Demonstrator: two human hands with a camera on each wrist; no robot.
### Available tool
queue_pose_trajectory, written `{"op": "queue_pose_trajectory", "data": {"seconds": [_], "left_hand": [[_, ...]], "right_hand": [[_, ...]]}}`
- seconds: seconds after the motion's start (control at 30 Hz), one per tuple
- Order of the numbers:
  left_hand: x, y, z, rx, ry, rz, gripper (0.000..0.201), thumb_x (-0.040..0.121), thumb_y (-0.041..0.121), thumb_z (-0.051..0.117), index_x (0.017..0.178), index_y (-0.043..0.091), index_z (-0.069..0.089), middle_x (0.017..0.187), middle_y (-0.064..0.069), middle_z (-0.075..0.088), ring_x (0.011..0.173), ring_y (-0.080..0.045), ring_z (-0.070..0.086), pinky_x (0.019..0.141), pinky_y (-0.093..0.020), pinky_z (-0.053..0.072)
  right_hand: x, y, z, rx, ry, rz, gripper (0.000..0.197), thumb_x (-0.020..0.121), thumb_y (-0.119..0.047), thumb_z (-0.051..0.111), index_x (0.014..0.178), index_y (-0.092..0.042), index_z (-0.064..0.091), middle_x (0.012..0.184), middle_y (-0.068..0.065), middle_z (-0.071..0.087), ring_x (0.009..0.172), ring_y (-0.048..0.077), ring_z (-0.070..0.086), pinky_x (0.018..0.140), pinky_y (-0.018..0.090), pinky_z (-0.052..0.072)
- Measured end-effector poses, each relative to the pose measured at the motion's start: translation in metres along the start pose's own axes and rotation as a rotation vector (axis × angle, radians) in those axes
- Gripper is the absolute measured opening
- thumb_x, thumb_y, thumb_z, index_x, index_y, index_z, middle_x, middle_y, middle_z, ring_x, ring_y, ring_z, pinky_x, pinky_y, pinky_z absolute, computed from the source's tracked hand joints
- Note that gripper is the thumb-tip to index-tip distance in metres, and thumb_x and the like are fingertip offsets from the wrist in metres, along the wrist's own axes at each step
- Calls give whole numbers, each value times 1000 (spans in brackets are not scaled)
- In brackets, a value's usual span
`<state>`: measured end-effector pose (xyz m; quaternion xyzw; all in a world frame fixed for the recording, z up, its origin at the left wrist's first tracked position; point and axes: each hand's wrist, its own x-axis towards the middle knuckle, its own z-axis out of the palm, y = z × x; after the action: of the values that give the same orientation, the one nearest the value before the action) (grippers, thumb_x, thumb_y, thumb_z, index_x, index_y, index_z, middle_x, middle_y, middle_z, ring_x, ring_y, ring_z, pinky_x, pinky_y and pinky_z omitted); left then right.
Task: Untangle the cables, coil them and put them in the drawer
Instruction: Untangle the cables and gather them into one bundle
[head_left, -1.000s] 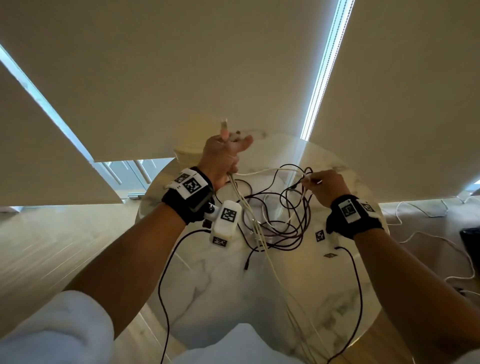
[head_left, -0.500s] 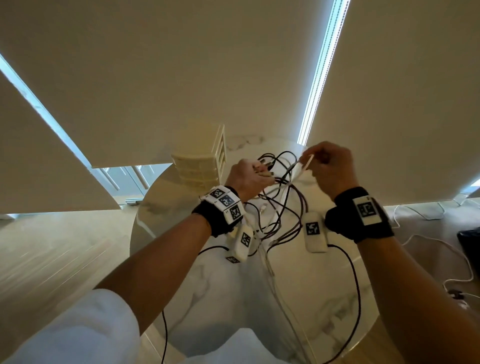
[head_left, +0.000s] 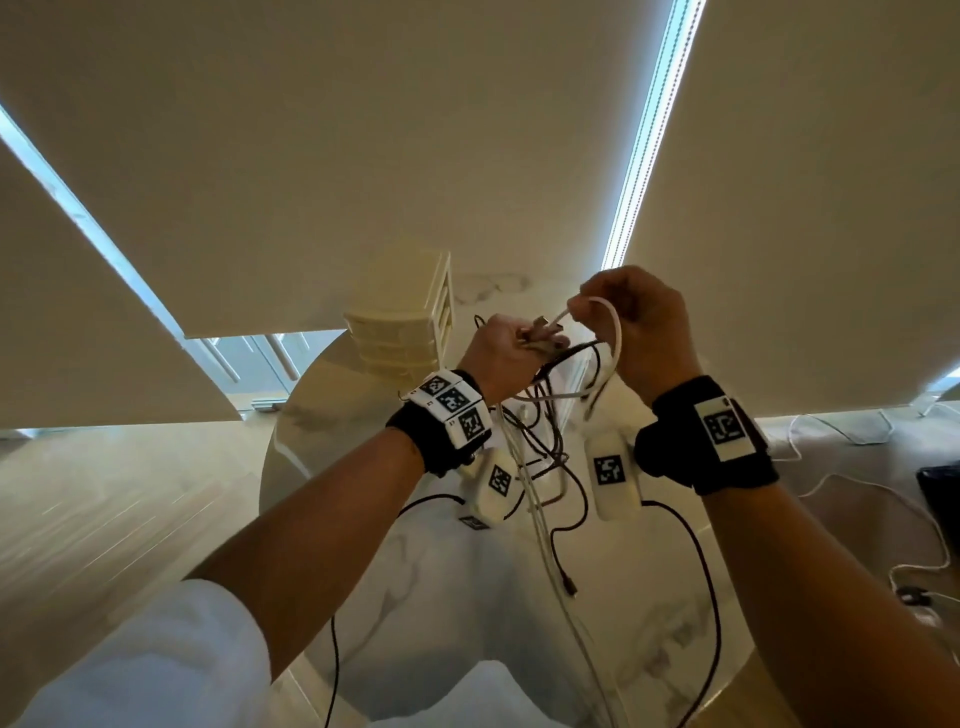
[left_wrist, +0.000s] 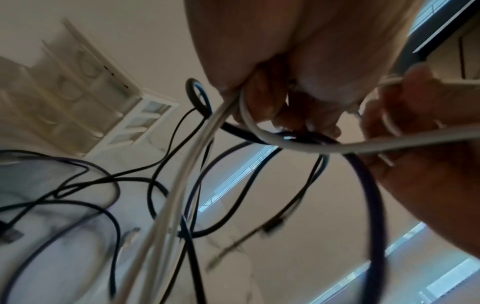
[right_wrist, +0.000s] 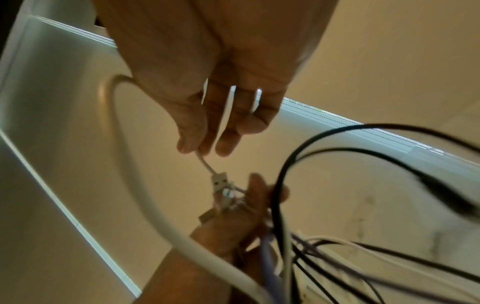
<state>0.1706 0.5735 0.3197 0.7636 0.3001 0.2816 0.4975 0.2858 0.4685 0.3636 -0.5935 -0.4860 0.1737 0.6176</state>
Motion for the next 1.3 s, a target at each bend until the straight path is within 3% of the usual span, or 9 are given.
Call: {"op": "queue_pose_trajectory", "data": {"seconds": [0.07,0.17,0.3,0.4,0.57,0.77,0.93,1.17,1.3], "left_hand": [[-1,3,-4,-68,7,7,22,84,18,68,63,23,67,66,1,64,67,-12,61,72,-38,54],[-1,12,-10,-180,63,-71,10,88,8,63,82,5,70,75,1,66,65,-5,63,68,-22,52],[6,14,-23,-259,270,-223,22,93,22,59,75,14,68,73,1,70,48,1,58,51,-16,43],[14,8,-47,-369,446,-345,26,88,31,65,68,16,68,79,-5,73,39,-6,48,45,-20,37],[12,-1,-98,-550,563,-348,19,95,26,56,80,15,61,71,1,67,33,-2,34,33,-15,24],[0,8,-112,-491,427,-294,22,97,24,50,80,17,61,80,-1,68,33,-5,26,40,-20,18],[-4,20,-93,-452,244,-267,22,99,16,46,85,10,62,80,-4,71,32,-6,21,40,-14,15],[-5,27,-74,-389,75,-220,23,96,19,53,78,14,66,85,-9,72,41,-12,30,35,-18,18],[-9,32,-82,-431,46,-148,19,96,21,54,87,8,64,82,-7,72,36,-6,26,32,-15,21]], "right_hand": [[-4,8,2,-201,-171,79,30,90,-13,62,119,-17,56,105,-2,65,99,12,62,85,24,49],[-12,26,2,-470,-399,192,26,97,-23,51,120,-16,61,110,1,65,101,16,58,85,26,42],[-13,32,-8,-453,-263,199,20,96,-21,51,95,-16,71,82,0,65,75,8,55,71,19,41],[-9,32,-30,-455,-233,209,19,95,-17,54,94,-13,73,75,-10,63,70,3,55,65,3,38],[-5,47,-84,-524,-60,327,16,92,-17,60,96,-8,72,66,0,58,57,4,51,52,6,37],[-5,77,-97,-564,83,587,28,91,-25,61,108,-5,69,86,13,64,79,26,59,74,29,44],[-9,71,-44,-726,-170,465,53,85,-8,63,136,-16,50,135,17,49,121,32,50,102,35,39],[-9,33,54,-461,-424,375,59,86,-43,64,137,-23,45,132,5,54,113,20,56,97,41,48],[-8,48,67,-443,-339,397,25,95,-38,50,108,-22,64,101,3,69,90,17,63,87,34,52]]}}
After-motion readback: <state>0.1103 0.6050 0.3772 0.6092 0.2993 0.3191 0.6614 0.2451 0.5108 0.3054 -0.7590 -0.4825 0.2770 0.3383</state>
